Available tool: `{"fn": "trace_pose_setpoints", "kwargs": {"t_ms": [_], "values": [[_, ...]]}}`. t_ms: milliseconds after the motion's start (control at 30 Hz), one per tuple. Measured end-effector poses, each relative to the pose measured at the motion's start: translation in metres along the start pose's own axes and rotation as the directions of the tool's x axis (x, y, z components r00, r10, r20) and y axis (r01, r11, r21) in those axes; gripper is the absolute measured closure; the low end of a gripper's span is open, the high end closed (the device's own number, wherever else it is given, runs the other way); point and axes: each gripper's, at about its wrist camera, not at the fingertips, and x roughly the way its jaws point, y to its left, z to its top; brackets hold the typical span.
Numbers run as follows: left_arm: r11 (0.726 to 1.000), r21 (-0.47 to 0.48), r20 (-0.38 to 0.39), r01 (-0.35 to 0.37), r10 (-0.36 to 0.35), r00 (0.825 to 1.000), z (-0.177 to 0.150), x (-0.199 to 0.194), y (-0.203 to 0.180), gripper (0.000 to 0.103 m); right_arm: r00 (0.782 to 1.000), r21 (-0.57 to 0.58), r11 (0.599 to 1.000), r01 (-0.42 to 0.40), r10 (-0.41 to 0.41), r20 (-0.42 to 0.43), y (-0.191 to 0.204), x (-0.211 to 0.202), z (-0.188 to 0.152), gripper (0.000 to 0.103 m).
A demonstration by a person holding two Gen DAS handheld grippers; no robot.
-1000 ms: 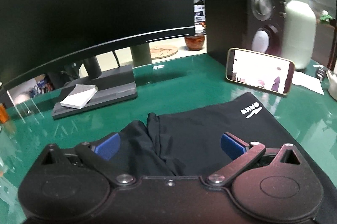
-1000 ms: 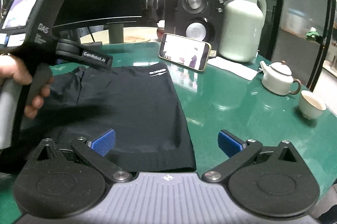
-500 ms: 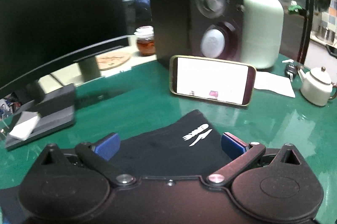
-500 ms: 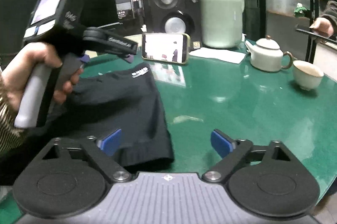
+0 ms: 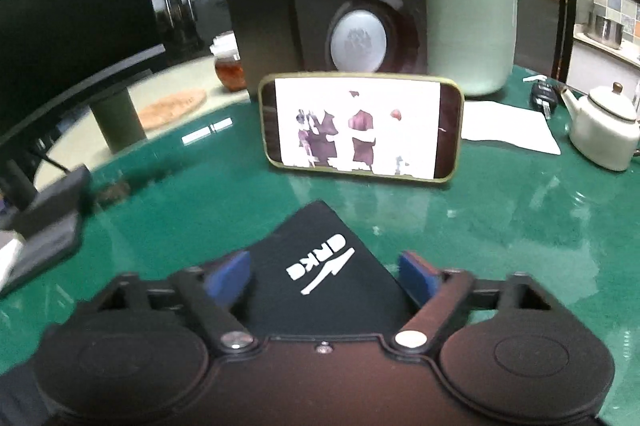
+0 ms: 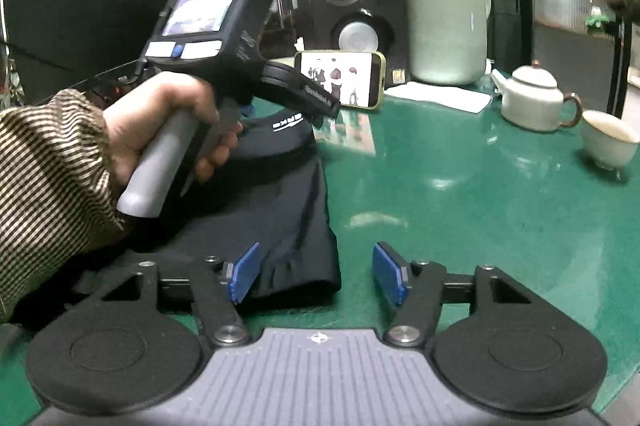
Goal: Fold clothes
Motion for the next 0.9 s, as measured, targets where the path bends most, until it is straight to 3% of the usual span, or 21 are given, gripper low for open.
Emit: {"fn": "trace_pose_setpoints", "kwargs": {"t_ms": [200, 233, 300, 367, 433, 600, 900], "values": [[0.999, -0.024, -0.019, 0.031, -0.031, 0.999, 0.005, 0.006, 0.004, 0.035, 1.0, -0.002, 1.0, -0.026, 0.026, 0.003, 0.001, 0.001, 0.0, 0.047], [0.999, -0.031, -0.021, 0.039, -0.039, 0.999, 0.006, 0.007, 0.004, 0.042, 1.0, -0.004, 1.0, -0.028, 0.028, 0.004, 0.002, 0.001, 0.0, 0.048], [0.997, -0.047, -0.025, 0.055, -0.056, 0.998, 0.008, 0.007, 0.005, 0.055, 0.999, 0.0, 0.999, -0.034, 0.034, 0.006, 0.002, 0.001, 0.0, 0.065], [0.997, -0.044, -0.029, 0.059, -0.061, 0.998, 0.01, 0.007, 0.003, 0.084, 1.0, 0.003, 1.0, -0.024, 0.024, 0.008, 0.004, 0.0, -0.003, 0.072], [0.997, -0.051, -0.037, 0.061, -0.063, 0.997, 0.012, 0.007, 0.005, 0.096, 1.0, 0.015, 1.0, -0.023, 0.023, 0.009, 0.002, -0.002, -0.004, 0.078], [0.992, -0.074, -0.027, 0.101, -0.103, 0.994, 0.014, 0.004, 0.013, 0.097, 0.999, 0.039, 0.998, -0.049, 0.048, 0.024, 0.0, -0.005, -0.004, 0.091], [0.972, -0.14, 0.079, 0.187, -0.178, 0.981, 0.021, -0.034, 0.053, 0.098, 0.976, -0.034, 0.984, -0.176, 0.179, 0.122, 0.022, -0.029, 0.013, 0.092]]}}
